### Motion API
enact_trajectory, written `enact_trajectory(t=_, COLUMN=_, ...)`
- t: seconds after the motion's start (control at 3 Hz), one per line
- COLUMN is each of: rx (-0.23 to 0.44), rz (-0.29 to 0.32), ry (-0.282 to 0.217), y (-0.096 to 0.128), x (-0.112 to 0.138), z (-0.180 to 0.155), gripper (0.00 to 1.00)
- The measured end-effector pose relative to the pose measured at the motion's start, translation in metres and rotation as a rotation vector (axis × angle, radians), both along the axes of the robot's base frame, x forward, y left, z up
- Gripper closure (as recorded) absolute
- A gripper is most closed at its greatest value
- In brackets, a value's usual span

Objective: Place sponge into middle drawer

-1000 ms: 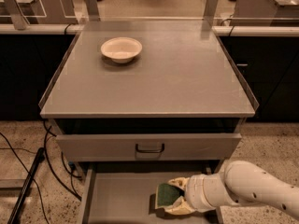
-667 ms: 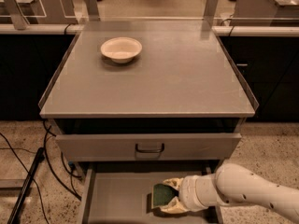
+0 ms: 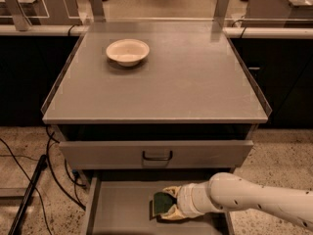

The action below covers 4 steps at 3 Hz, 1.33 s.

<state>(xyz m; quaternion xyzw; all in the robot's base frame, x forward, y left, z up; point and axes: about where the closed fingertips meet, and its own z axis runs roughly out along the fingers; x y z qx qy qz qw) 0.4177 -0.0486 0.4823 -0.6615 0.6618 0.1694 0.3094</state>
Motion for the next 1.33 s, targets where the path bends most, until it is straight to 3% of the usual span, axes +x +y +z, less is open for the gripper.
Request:
enact_trajectory(t=0.33, rx=-0.027, rz=-0.01, ry=0.021, y=0.001, x=0.013, z=-0.028, gripper=1.0)
enact_trajectory(t=1.33, rx=-0.072, rz=-0.098, ry=0.131, y=-0.023, x=0.034, z=-0.094, gripper=1.0)
